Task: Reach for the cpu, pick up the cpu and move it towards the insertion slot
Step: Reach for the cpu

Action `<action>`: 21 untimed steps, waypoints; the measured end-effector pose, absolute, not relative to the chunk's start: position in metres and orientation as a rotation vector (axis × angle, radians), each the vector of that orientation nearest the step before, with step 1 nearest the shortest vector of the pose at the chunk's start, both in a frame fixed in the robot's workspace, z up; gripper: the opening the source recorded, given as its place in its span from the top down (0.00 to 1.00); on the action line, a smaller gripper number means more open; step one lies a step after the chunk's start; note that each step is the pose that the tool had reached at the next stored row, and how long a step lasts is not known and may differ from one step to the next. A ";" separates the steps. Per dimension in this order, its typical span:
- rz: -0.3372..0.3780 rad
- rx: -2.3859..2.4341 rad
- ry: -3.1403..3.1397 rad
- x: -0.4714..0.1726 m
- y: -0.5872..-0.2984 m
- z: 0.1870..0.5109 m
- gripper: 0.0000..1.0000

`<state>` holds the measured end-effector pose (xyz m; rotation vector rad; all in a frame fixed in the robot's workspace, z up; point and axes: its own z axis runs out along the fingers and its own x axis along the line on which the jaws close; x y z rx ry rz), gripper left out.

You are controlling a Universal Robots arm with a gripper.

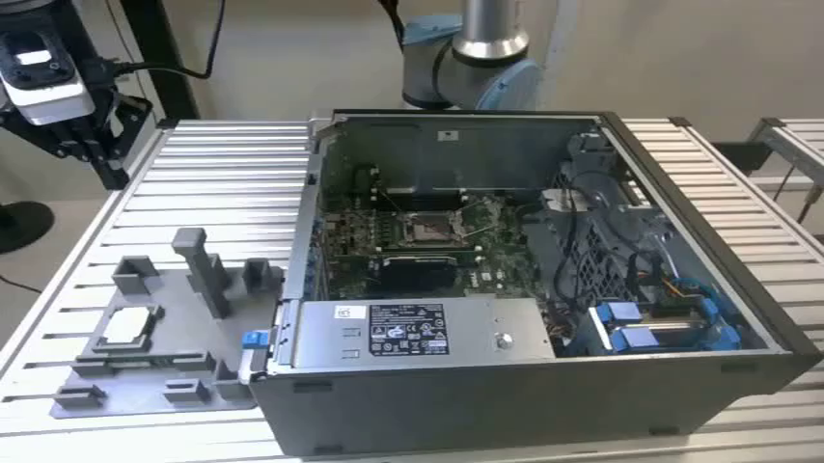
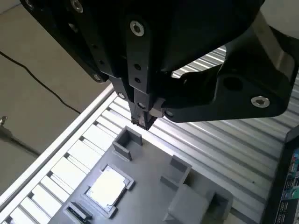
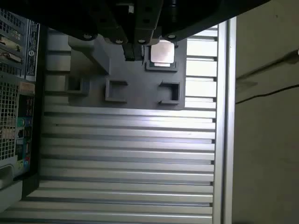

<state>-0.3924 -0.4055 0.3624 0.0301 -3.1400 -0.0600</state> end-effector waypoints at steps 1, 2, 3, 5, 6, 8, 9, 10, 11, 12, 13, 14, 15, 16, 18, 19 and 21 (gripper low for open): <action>-0.060 0.030 -3.140 -0.392 -0.405 0.362 1.00; -0.060 0.030 -3.140 -0.392 -0.405 0.362 1.00; -0.060 0.030 -3.140 -0.392 -0.405 0.362 1.00; -0.060 0.030 -3.140 -0.392 -0.405 0.362 1.00; -0.060 0.030 -3.140 -0.392 -0.405 0.362 1.00; -0.060 0.030 -3.140 -0.392 -0.405 0.362 1.00; -0.060 0.030 -3.140 -0.392 -0.405 0.362 1.00; -0.060 0.030 -3.140 -0.393 -0.406 0.362 1.00; -0.060 0.030 -3.140 -0.393 -0.406 0.362 1.00; -0.060 0.030 -3.140 -0.393 -0.407 0.362 1.00; -0.060 0.030 -3.140 -0.394 -0.407 0.362 1.00; -0.060 0.030 -3.140 -0.394 -0.408 0.362 1.00; -0.060 0.030 -3.140 -0.395 -0.409 0.362 1.00; -0.060 0.030 -3.140 -0.396 -0.410 0.362 1.00; -0.060 0.030 -3.140 -0.399 -0.412 0.362 1.00; -0.060 0.030 -3.140 -0.401 -0.412 0.362 1.00; -0.060 0.030 -3.141 -0.404 -0.413 0.362 1.00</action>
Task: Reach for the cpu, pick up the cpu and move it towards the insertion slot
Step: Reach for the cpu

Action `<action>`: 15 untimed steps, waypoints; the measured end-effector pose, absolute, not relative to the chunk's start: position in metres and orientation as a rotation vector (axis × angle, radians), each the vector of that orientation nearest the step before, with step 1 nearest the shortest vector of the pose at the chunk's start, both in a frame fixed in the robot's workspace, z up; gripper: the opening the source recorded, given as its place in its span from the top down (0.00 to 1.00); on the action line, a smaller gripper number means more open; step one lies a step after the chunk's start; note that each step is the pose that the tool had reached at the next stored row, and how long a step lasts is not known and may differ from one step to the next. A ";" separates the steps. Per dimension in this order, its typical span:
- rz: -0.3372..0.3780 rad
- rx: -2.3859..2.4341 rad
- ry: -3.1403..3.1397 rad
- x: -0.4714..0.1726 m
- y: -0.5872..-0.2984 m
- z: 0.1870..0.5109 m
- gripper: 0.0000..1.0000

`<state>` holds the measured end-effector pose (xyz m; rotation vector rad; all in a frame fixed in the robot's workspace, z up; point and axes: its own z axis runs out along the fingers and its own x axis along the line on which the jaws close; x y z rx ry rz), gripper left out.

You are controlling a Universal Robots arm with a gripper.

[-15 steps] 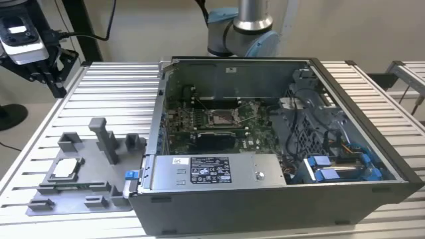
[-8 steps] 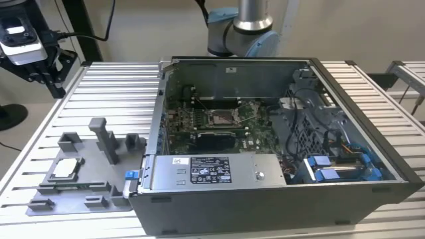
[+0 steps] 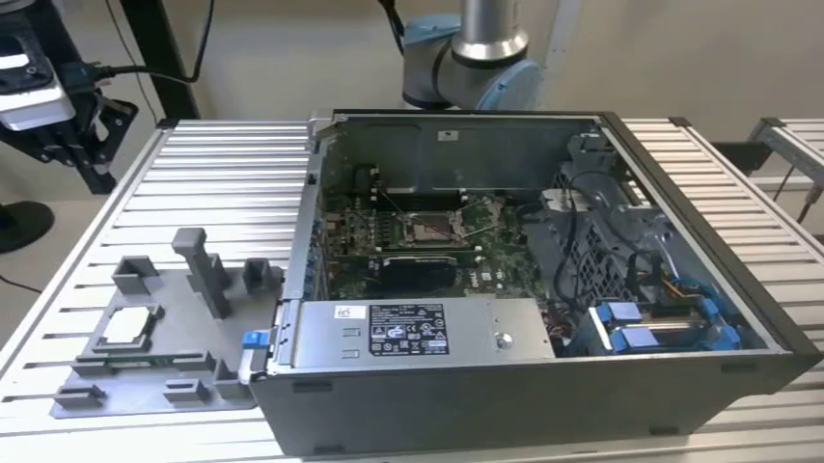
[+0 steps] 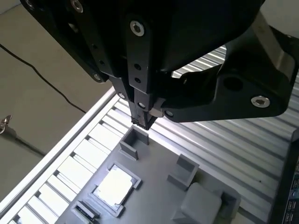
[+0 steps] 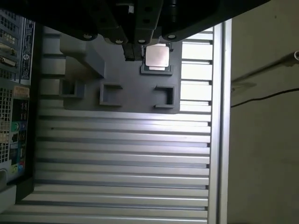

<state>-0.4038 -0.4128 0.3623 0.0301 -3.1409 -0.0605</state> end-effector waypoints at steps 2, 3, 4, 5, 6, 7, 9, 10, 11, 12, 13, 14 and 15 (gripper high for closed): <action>-0.060 0.030 -3.141 -0.407 -0.413 0.362 1.00; -0.060 0.030 -3.141 -0.409 -0.413 0.362 1.00; -0.060 0.030 -3.141 -0.410 -0.413 0.362 1.00; -0.060 0.030 -3.141 -0.411 -0.413 0.362 1.00; -0.060 0.030 -3.141 -0.412 -0.414 0.362 1.00; -0.060 0.030 -3.141 -0.413 -0.414 0.362 1.00; -0.060 0.030 -3.141 -0.414 -0.415 0.362 1.00; -0.060 0.030 -3.141 -0.415 -0.415 0.362 1.00; -0.060 0.030 -3.141 -0.415 -0.416 0.362 1.00; -0.060 0.030 -3.141 -0.415 -0.416 0.362 1.00; -0.060 0.030 -3.141 -0.416 -0.417 0.362 1.00; -0.060 0.030 -3.141 -0.416 -0.418 0.362 1.00; -0.060 0.030 -3.141 -0.417 -0.418 0.362 1.00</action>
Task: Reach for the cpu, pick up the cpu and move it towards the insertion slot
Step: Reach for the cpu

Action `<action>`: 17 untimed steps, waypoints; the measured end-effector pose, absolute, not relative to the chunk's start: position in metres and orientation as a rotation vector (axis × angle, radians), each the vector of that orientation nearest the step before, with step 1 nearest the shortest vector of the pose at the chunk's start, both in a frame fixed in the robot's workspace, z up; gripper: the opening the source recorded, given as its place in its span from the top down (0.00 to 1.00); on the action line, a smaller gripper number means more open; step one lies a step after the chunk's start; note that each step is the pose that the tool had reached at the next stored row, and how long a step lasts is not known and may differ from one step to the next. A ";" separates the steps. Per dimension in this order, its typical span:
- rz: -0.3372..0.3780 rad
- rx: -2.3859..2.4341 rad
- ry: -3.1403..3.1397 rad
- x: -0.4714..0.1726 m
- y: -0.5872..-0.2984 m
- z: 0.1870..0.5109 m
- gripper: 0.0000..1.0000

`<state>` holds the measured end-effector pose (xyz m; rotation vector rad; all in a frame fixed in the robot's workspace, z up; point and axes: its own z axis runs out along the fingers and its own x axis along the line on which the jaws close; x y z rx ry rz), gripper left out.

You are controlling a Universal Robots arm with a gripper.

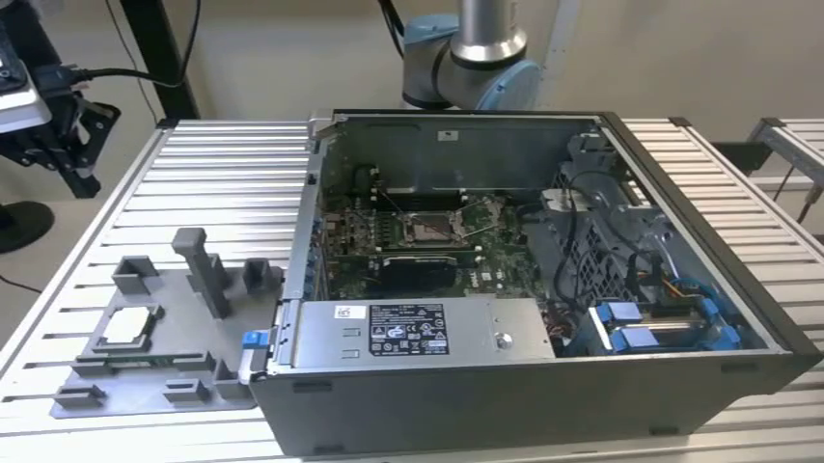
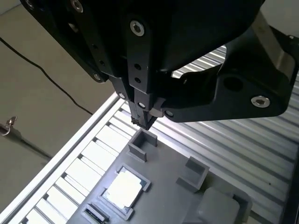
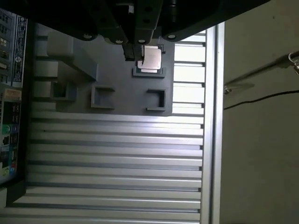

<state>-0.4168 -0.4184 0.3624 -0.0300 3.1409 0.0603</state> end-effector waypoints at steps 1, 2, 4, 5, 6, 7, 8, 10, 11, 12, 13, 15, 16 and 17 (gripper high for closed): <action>0.060 -0.030 3.141 -0.417 -0.420 0.362 1.00; 0.060 -0.030 3.141 -0.417 -0.421 0.362 1.00; 0.060 -0.030 3.141 -0.418 -0.424 0.362 1.00; 0.060 -0.030 3.141 -0.418 -0.425 0.362 1.00; 0.060 -0.030 3.141 -0.419 -0.427 0.362 1.00; 0.060 -0.030 3.141 -0.419 -0.428 0.362 1.00; 0.060 -0.030 3.141 -0.419 -0.430 0.362 1.00; 0.060 -0.030 3.141 -0.419 -0.433 0.362 1.00; 0.060 -0.030 3.141 -0.419 -0.435 0.362 1.00; 0.060 -0.030 3.141 -0.419 -0.437 0.362 1.00; 0.060 -0.030 3.141 -0.419 -0.438 0.362 1.00; 0.060 -0.030 3.141 -0.419 -0.442 0.362 1.00; 0.060 -0.030 3.141 -0.419 -0.445 0.362 1.00; 0.060 -0.030 3.141 -0.419 -0.446 0.362 1.00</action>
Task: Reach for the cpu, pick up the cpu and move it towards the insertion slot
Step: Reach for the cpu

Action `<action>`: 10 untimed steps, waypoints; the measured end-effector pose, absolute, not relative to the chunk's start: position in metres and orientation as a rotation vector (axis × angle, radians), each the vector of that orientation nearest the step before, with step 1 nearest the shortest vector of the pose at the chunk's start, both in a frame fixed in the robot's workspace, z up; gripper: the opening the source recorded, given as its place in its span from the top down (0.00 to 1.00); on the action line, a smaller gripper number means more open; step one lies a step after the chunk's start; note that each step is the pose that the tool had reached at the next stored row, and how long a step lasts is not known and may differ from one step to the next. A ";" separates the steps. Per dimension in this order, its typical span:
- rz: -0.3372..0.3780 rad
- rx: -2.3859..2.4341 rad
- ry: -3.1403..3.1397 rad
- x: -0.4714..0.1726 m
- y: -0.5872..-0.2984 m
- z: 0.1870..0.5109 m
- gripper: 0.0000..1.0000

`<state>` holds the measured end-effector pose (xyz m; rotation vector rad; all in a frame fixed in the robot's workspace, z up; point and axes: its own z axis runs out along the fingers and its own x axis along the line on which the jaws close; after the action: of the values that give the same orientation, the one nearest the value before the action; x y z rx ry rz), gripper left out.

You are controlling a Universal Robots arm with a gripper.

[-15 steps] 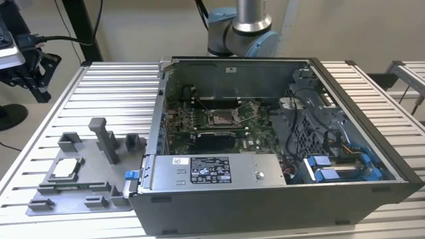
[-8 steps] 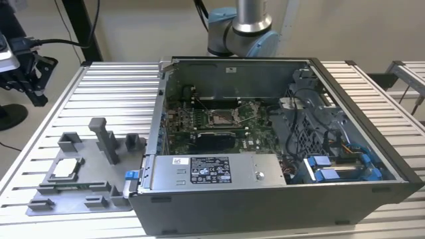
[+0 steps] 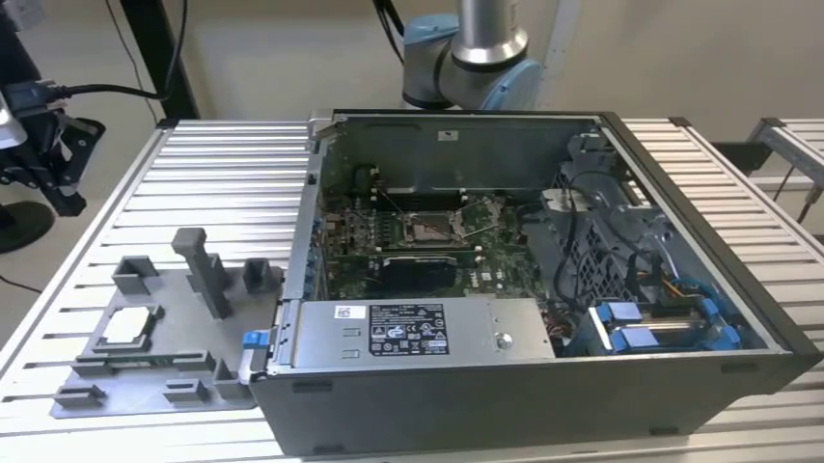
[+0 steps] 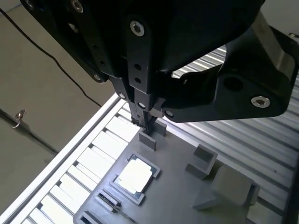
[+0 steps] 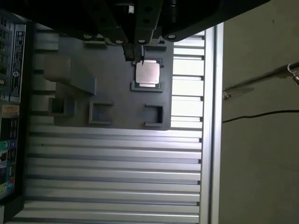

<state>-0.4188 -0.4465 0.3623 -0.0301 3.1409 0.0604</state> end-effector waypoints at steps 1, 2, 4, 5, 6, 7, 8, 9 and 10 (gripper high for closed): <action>0.060 -0.030 3.141 -0.419 -0.448 0.362 1.00; 0.061 -0.030 3.141 -0.419 -0.449 0.362 1.00; 0.061 -0.030 3.141 -0.419 -0.449 0.362 1.00; 0.061 -0.030 3.141 -0.419 -0.449 0.362 1.00; 0.061 -0.030 3.141 -0.419 -0.449 0.362 1.00; 0.061 -0.030 3.141 -0.419 -0.449 0.362 1.00; 0.060 -0.030 3.141 -0.419 -0.449 0.362 1.00; 0.060 -0.030 3.141 -0.419 -0.449 0.362 1.00; 0.060 -0.030 3.141 -0.419 -0.449 0.362 1.00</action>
<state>-0.4188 -0.4494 0.3623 -0.0300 3.1409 0.0605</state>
